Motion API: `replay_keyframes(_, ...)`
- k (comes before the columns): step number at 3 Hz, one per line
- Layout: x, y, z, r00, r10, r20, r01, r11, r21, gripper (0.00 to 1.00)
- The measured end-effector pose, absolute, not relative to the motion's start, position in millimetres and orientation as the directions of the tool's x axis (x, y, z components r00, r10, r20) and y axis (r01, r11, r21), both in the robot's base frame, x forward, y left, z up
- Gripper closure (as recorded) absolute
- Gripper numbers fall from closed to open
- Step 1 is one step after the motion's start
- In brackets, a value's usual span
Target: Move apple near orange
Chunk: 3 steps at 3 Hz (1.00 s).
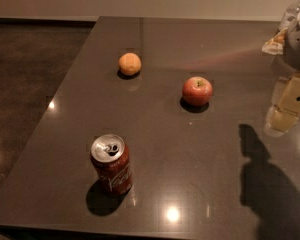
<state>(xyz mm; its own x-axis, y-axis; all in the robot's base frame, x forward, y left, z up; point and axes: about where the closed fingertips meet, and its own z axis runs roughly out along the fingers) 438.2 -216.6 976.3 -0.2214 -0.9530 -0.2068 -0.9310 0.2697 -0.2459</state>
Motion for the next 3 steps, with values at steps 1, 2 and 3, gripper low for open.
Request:
replay_keyframes(1,444.3,-210.8,976.0,-0.215,-0.951,-0.221,-0.932,0.268,-0.246,0.00)
replay_keyframes(2,462.4,-195.0,969.2,-0.210,-0.938,-0.277,-0.932,0.278,-0.234,0.00)
replay_keyframes(3,500.1,-178.0,949.3,-0.217,-0.920,-0.327,-0.924,0.302,-0.234,0.00)
